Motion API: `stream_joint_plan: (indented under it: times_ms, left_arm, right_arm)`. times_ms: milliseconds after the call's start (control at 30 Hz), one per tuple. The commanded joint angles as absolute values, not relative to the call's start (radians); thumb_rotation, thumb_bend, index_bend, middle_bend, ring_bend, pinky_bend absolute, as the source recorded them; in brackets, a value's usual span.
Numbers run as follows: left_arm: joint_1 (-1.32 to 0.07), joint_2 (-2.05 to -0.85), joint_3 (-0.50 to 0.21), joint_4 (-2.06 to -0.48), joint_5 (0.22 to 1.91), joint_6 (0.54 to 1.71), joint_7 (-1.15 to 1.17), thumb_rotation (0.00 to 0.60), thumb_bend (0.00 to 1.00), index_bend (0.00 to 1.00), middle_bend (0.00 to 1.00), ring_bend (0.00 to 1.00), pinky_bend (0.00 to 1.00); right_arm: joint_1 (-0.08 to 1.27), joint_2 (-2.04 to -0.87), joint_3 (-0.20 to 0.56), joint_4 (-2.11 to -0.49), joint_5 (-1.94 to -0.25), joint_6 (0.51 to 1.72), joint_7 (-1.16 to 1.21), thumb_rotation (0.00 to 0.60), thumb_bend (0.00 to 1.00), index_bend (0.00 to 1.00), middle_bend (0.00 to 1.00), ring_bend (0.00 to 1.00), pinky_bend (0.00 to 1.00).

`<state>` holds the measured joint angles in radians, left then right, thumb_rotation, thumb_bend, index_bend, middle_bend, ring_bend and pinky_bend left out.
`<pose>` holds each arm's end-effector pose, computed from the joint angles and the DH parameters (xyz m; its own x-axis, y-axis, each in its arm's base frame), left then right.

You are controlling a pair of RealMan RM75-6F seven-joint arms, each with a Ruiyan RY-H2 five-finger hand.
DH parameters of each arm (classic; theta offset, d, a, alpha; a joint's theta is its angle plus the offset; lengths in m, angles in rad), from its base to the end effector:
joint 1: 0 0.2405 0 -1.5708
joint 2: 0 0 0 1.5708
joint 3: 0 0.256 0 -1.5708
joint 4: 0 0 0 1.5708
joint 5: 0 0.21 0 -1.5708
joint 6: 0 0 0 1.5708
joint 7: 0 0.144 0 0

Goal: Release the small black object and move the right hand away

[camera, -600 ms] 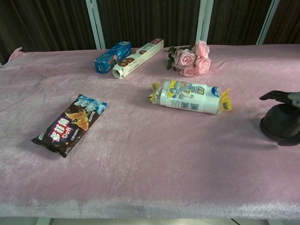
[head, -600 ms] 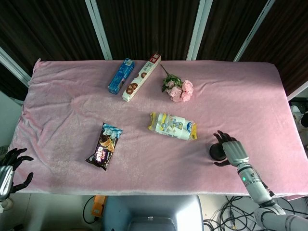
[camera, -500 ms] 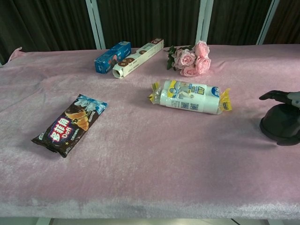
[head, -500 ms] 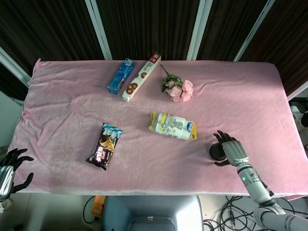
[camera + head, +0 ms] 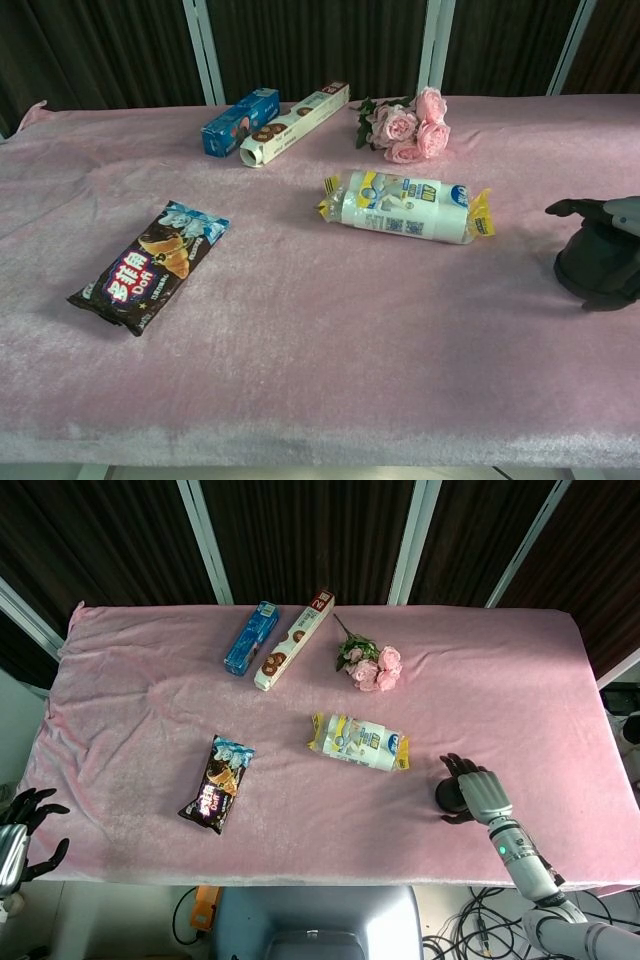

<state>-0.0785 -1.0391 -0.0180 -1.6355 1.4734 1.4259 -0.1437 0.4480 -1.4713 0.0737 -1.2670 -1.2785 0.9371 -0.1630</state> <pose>-0.3231 0.1718 0.1727 0.3101 0.0868 0.9467 0.9486 0.0388 -0.3142 -0.3043 -0.2914 0.0163 0.5119 -0.3625 0.7788 -0.8577 -0.1655 0.4868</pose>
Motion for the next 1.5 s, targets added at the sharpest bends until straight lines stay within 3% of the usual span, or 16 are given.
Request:
stream_joint_plan:
  times_ms: [33, 167, 500, 633, 867, 1000, 1133, 1367, 1500]
  left_arm:
    - [-0.077, -1.038, -0.019, -1.634, 1.473, 1.427, -0.149, 0.6, 0.36, 0.36, 0.15, 0.07, 0.25]
    - [-0.077, -1.036, -0.02, -1.632, 1.47, 1.427, -0.155, 0.6, 0.36, 0.36, 0.15, 0.07, 0.25]
    - [-0.074, -1.033, -0.024, -1.629, 1.465, 1.43, -0.168, 0.6, 0.36, 0.36, 0.15, 0.07, 0.25]
    - [-0.075, -1.034, -0.023, -1.629, 1.467, 1.429, -0.167, 0.6, 0.36, 0.36, 0.15, 0.07, 0.25]
    - [-0.076, -1.035, -0.022, -1.631, 1.469, 1.429, -0.159, 0.6, 0.36, 0.36, 0.15, 0.07, 0.25]
    - [-0.074, -1.037, -0.023, -1.632, 1.47, 1.435, -0.151, 0.6, 0.36, 0.36, 0.15, 0.07, 0.25]
    - [-0.074, -1.037, -0.021, -1.634, 1.473, 1.435, -0.147, 0.6, 0.36, 0.36, 0.15, 0.07, 0.25]
    - [-0.073, -1.035, -0.022, -1.636, 1.47, 1.434, -0.149, 0.6, 0.36, 0.36, 0.16, 0.07, 0.25]
    - [-0.074, -1.035, -0.021, -1.636, 1.472, 1.434, -0.149, 0.6, 0.36, 0.36, 0.15, 0.07, 0.25]
  right_arm:
    - [0.449, -1.492, 0.071, -1.243, -1.289, 0.952, -0.166, 0.6, 0.12, 0.28, 0.31, 0.38, 0.59]
    - [0.446, -1.519, 0.071, -1.21, -1.304, 0.979, -0.161, 0.6, 0.12, 0.39, 0.4, 0.49, 0.69]
    - [0.411, -1.583, 0.091, -1.13, -1.368, 1.142, -0.096, 0.6, 0.12, 0.66, 0.57, 0.65, 0.83]
    - [0.398, -1.589, 0.108, -1.126, -1.42, 1.235, 0.022, 0.6, 0.12, 0.67, 0.57, 0.66, 0.84]
    - [0.362, -1.586, 0.105, -1.135, -1.612, 1.531, 0.472, 0.6, 0.12, 0.67, 0.58, 0.66, 0.85]
    - [0.349, -1.571, 0.096, -1.128, -1.653, 1.602, 0.58, 0.6, 0.12, 0.68, 0.58, 0.67, 0.85]
    - [0.345, -1.545, 0.097, -1.135, -1.603, 1.535, 0.5, 0.6, 0.12, 0.69, 0.58, 0.68, 0.86]
    - [0.341, -1.479, 0.111, -1.257, -1.359, 1.27, -0.054, 0.6, 0.12, 0.69, 0.58, 0.68, 0.86]
    - [0.345, -1.452, 0.136, -1.358, -1.213, 1.205, -0.298, 0.6, 0.12, 0.69, 0.58, 0.68, 0.86]
